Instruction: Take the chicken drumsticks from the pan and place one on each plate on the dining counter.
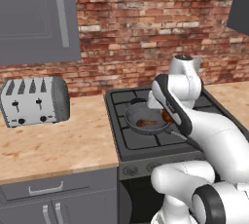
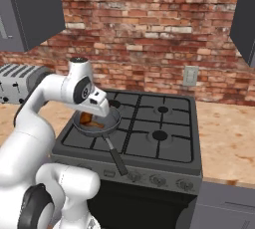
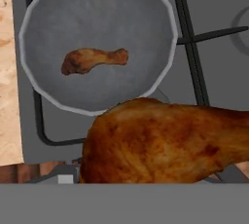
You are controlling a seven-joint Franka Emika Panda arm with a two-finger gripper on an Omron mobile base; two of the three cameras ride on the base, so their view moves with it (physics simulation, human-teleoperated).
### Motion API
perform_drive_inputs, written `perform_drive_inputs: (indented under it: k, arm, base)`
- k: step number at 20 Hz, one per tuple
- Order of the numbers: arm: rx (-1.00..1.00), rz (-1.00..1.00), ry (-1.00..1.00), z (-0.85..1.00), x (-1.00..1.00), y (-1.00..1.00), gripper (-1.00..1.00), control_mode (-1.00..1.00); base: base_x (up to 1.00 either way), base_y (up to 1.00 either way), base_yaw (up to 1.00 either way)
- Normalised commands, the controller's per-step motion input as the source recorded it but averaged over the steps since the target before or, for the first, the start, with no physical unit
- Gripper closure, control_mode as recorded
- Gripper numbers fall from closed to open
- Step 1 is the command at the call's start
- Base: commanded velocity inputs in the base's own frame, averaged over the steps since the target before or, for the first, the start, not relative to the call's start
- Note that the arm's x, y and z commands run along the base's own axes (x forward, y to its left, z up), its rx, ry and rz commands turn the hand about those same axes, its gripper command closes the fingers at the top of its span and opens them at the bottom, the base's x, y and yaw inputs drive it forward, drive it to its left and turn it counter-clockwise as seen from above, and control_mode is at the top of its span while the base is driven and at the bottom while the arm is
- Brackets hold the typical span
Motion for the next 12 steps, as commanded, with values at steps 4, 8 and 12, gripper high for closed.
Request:
perform_drive_inputs:
  k: [4, 8, 12]
  arm:
    - [-0.01, 0.0, 0.0, 0.04, -0.07, 0.0, 1.0, -1.0]
    - [0.0, 0.0, 0.0, 0.0, 0.0, 0.0, 1.0, -1.0]
    - [0.0, 0.0, 0.0, 0.0, 0.0, 0.0, 1.0, -1.0]
  base:
    - [0.0, 0.0, 0.0]
    - [0.0, 0.0, 0.0]
    - [0.0, 0.0, 0.0]
